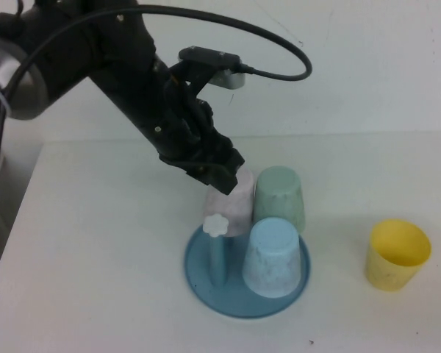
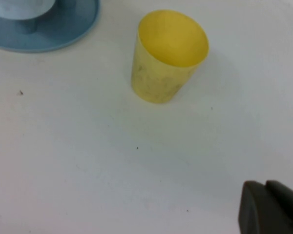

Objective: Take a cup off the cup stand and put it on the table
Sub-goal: Pick up the cup from the rack

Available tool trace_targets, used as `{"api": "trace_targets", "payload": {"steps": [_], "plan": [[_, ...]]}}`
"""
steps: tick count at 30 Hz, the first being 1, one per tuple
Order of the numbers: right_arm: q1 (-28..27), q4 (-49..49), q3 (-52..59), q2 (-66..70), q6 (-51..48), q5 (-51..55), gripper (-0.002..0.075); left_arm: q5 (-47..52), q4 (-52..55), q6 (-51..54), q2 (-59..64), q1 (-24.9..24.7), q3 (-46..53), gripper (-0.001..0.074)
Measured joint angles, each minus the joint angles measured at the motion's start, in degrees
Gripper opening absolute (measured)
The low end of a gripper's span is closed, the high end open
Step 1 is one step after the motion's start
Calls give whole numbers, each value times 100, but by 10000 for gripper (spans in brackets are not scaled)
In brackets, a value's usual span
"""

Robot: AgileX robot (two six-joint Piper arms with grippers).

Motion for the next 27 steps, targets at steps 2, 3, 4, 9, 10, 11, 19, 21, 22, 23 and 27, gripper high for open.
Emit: {"api": "trace_targets", "payload": {"steps": [2,3,4,9,10,11,19,21,22,23,27], "plan": [[0,12,0,10,0,-25,-3,38,70,0,159,-42,-227,372],[0,12,0,10,0,-27,-3,51,132,0,219,-53,-342,449],[0,12,0,10,0,-37,-3,63,204,0,288,-67,-446,520],[0,24,0,10,0,-37,-3,53,441,0,566,-104,-722,669],[0,24,0,10,0,-37,-3,18,454,0,619,-104,-746,678],[0,24,0,10,0,-37,-3,-45,466,0,669,-104,-759,682],[0,49,0,10,-3,-37,-3,-195,615,-25,1020,-104,-863,691],[0,78,0,10,-3,-37,-3,-209,623,-14,1075,-104,-863,692],[0,105,0,10,-3,-37,-3,-209,623,34,1108,-104,-863,692],[0,128,0,10,-3,-37,-3,-222,623,97,1148,-104,-863,692],[0,158,0,10,-3,-37,-3,-286,623,265,1211,-104,-863,692]]}}
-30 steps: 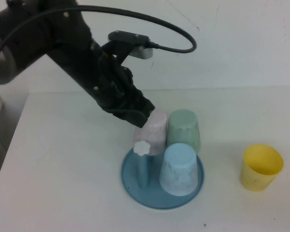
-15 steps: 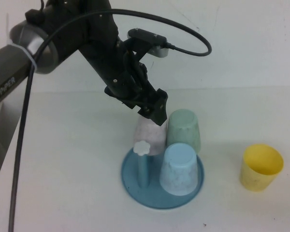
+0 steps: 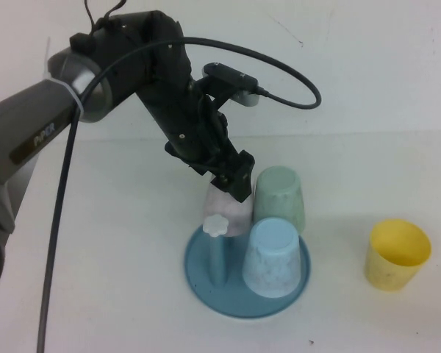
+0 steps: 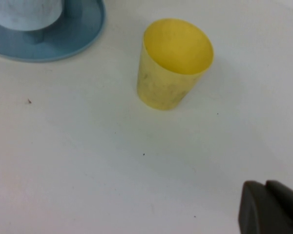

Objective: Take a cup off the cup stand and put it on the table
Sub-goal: Pick up the cup from the rack, then hand over the cup

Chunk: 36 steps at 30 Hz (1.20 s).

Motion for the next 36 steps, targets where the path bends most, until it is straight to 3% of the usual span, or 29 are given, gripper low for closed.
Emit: {"api": "trace_targets", "payload": {"steps": [7,12,22,36], "plan": [[0,14,0,0,0,0,-3,-99,35,176,140,-28,0,685],[0,14,0,0,0,0,-3,-99,71,290,206,-144,0,553],[0,155,0,0,0,-304,-3,324,246,359,116,-182,-486,554],[0,1712,0,0,0,-1456,-3,618,121,-269,-626,-182,-1785,554]]}}
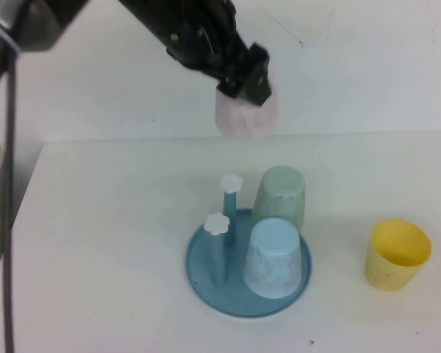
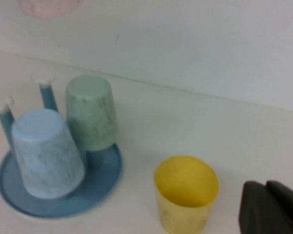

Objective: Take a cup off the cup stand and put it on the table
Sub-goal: Hand over the cup

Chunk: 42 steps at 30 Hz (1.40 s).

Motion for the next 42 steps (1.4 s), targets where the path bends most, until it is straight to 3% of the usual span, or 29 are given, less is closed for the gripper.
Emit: {"api": "trace_targets", "payload": {"steps": [4,10,13,17,21,27,32,35,39,42], "plan": [[0,944,-86,0,-489,97,-3,34,-808,-246,-269,0,-152,554],[0,3681,-342,8,-2759,73,-2,46,-3725,-129,-396,-25,-167,554],[0,4587,-486,8,-3369,-26,22,46,-4902,22,-351,-60,-167,554],[0,5123,-605,12,-3678,-60,201,23,-5727,202,-303,-236,-167,554],[0,5342,-627,12,-3728,-86,382,-55,-5882,349,-214,-626,-176,554],[0,5830,-627,21,-3744,-425,429,-105,-5871,516,-78,-1143,-176,554],[0,6114,-627,21,-3754,-846,404,-235,-5863,591,-29,-1290,-176,554],[0,6205,-627,21,-3782,-804,312,-250,-5905,628,-6,-1290,-176,554],[0,6233,-627,21,-3953,-629,108,-250,-5959,647,32,-1290,-176,554],[0,6286,-627,21,-3953,-450,71,-250,-6066,686,32,-1290,-176,554]]}}
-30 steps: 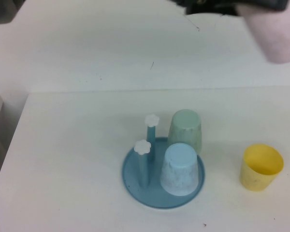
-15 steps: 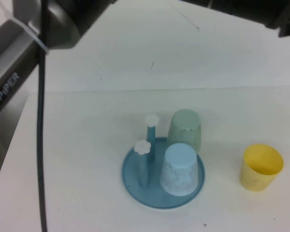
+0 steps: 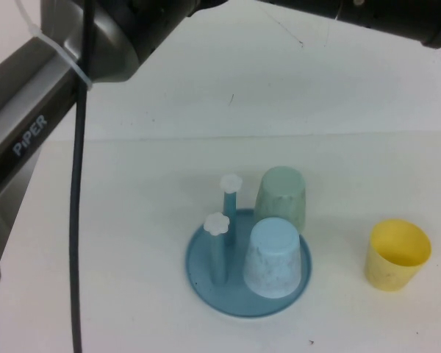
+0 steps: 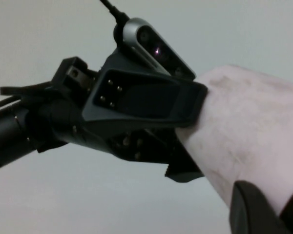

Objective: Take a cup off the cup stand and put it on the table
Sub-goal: Hand over the cup, then place the cup on the table

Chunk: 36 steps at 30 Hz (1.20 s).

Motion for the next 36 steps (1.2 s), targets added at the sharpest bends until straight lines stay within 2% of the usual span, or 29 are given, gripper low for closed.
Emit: {"api": "trace_targets", "payload": {"steps": [3,8,12,14,15,17,20,22,25,30,36], "plan": [[0,10,0,0,-28,63,64,0,-22,0,0,0,0,567],[0,10,0,0,-278,106,20,147,27,52,16,0,0,668],[0,10,0,0,-361,95,17,186,70,84,5,77,0,680],[0,-164,0,0,-289,95,17,186,285,53,-65,173,0,641],[0,-359,0,13,-178,106,17,186,481,-59,-112,220,0,596],[0,-822,0,52,137,158,17,208,908,-400,-234,331,0,449],[0,-1967,-139,256,707,514,17,230,1692,-966,-433,451,0,172],[0,-2813,-356,486,1200,905,17,239,2286,-1123,-573,479,0,74],[0,-4249,-838,901,2210,1510,17,279,3299,-1248,-797,488,0,22],[0,-6426,-1902,1982,3498,2641,17,315,5042,-1594,-1412,488,168,4],[0,-7737,-2975,3630,3893,3533,17,318,6062,-1649,-2590,488,1329,0]]}}
